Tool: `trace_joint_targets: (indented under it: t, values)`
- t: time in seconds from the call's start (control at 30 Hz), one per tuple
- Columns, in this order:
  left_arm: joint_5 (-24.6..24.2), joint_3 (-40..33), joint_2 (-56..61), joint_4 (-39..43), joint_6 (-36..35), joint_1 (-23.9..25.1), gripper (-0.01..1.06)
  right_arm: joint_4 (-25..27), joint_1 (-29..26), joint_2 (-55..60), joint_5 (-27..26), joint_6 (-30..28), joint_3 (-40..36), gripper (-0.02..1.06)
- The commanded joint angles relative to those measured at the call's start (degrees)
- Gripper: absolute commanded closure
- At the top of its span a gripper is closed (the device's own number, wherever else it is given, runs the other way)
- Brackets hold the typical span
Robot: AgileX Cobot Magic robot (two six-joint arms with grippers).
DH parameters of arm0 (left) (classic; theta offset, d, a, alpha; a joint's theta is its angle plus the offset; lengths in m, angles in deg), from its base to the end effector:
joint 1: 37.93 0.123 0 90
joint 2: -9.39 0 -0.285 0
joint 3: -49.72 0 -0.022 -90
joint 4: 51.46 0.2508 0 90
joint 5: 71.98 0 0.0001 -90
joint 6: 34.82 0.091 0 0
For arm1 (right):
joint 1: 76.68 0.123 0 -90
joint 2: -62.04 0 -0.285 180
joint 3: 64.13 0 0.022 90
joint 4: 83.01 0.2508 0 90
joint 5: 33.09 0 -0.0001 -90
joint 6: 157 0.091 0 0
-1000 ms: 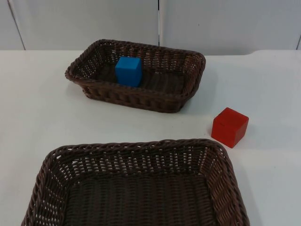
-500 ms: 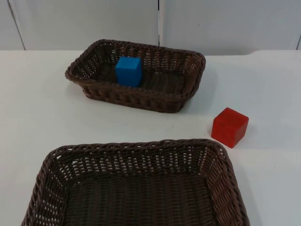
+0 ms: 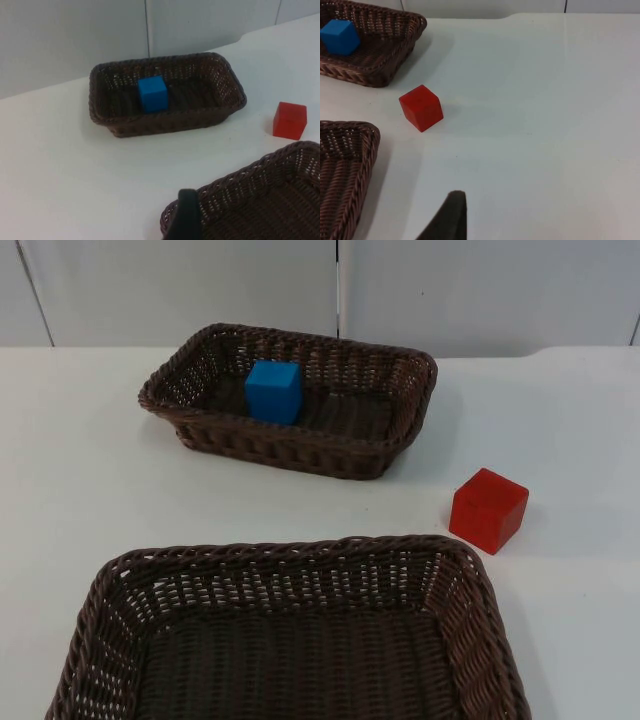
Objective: Pick up one cube with the left hand and place it into the upper basket. Pick up one cube with the right hand and place it into the lower basket.
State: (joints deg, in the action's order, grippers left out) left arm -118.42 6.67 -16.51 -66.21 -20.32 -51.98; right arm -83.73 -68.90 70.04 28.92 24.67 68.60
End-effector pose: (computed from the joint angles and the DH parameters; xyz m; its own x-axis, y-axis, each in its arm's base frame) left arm 0.0456 -0.0287 0.3210 -0.3706 0.1672 -0.9136 0.4300 0.9028 -0.0092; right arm -0.0076 -0.0021 0.2818 -0.4569 -0.0390 -0.8887 -0.1150 0.9932 0.0156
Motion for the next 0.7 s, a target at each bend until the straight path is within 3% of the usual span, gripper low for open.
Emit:
trace_joint_targets:
  t: [0.0,0.67]
  values:
    - [-0.9,-0.6,0.2,0.5,-0.4,0.1,0.36,-0.2,-0.4,-0.2,-0.2,-0.2,-0.4,-0.01]
    - [-0.8,-0.8,0.2,1.1,-0.4,0.1,0.36,-0.6,-0.4,-0.2,-0.2,-0.2,-0.4,-0.01]
